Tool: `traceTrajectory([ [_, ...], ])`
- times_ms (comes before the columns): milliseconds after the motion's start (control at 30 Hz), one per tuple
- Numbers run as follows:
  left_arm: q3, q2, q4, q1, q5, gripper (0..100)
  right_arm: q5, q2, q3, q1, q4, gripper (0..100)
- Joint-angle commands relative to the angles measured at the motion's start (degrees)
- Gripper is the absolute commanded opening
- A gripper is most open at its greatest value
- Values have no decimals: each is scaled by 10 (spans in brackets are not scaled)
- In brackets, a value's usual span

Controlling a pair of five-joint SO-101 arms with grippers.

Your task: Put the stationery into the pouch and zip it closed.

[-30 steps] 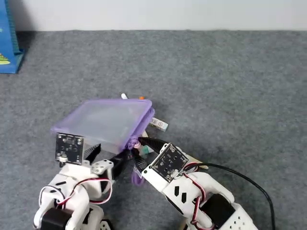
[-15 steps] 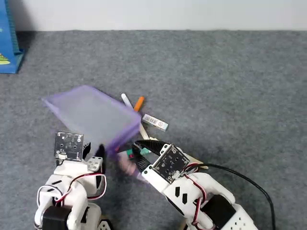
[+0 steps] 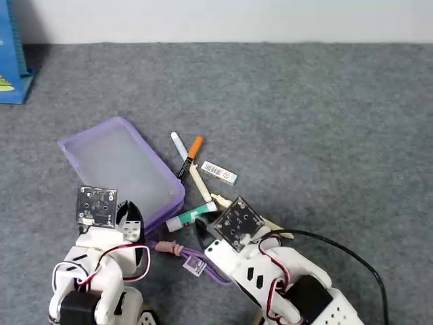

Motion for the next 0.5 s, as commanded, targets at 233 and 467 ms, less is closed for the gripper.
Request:
traceTrajectory([
  [233,-7,-7,-45,-189,-6,15,-43,182,-34,-38,-2,125],
  [467,-5,-7,-41,-219,-4,15,-104,390,-94,-118,-87,129],
])
